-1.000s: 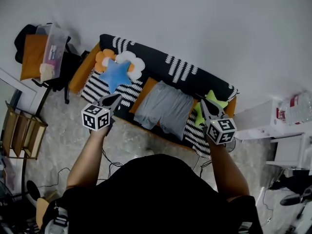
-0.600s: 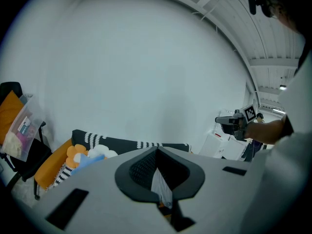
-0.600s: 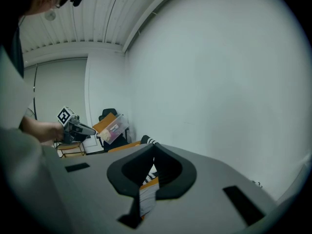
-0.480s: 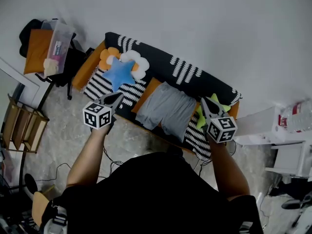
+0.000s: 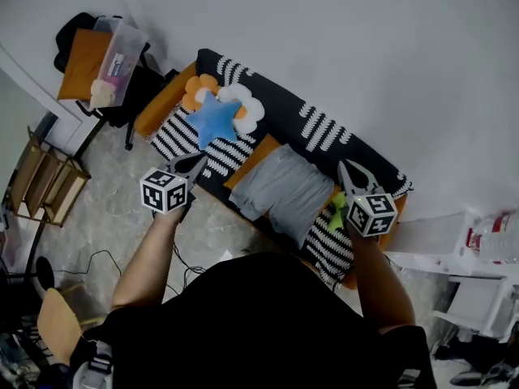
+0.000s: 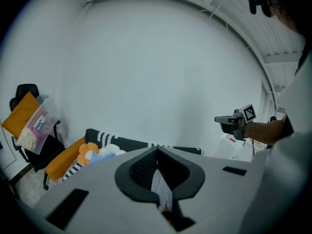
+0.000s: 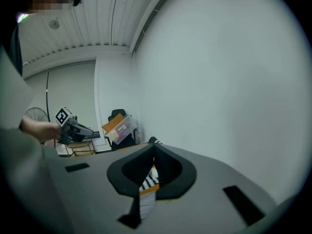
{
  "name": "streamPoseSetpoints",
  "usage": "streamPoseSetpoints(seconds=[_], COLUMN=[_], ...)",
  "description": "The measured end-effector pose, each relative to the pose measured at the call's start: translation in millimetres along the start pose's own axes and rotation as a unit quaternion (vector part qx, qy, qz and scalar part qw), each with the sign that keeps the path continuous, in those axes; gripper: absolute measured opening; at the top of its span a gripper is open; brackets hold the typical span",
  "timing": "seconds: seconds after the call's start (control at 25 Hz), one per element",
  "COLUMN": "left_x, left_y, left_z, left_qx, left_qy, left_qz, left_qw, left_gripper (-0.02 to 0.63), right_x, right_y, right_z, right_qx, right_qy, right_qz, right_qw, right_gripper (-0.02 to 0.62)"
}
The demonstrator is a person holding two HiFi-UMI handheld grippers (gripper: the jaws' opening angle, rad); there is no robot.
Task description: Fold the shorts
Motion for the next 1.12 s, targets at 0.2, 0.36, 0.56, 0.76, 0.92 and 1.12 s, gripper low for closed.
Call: streamPoseSetpoints(seconds=[0.2,0.36,0.56,0.76,0.92,1.12], left_x=[2.5,5.2,12.4,21.4,33.2,50.0], left_y=[0.6,1.0,0.2,0.4,0.4,-1.0], left_z=[-8.9,-15.6,-18.0,-13.7,-11.5,-9.8], left_qx=[0.003,0.008,0.013,0.018,0.025,0.031], left_qy=[0.033,0.057,0.09,0.121,0.144,0.168], left_qz=[0.013,0.022,0.034,0.044,0.049,0.055], left_qw=[0.9994,0.9981,0.9953,0.9916,0.988,0.9838], left_gripper=[0.018,0.018,0.018,0.018,0.018,0.018], right_x=[21.2,34.6,46.8,54.7,57.8,60.9], right_y=[0.1,1.2,6.2,9.3,15.4,22.8], right_z=[-26.5,-47.1,-69.0,-85.1,-95.3,-104.7], right_qx=[-0.011,-0.018,-0.024,-0.028,-0.024,-0.019], right_qy=[0.034,0.06,0.099,0.131,0.161,0.19], right_qz=[0.0,0.006,0.017,0.021,0.027,0.031], right_qw=[0.999,0.998,0.995,0.991,0.986,0.981], right_gripper=[0.009,0.009,0.009,0.009,0.009,0.009])
Point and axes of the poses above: the fingertips, and each gripper's own axes: z backward along the fingers, x to its right, y out of its top, the point moved 1 cm from there along z, backward along the fingers, and after that the axes turned 6 degrees about x, right-handed, at the moved point
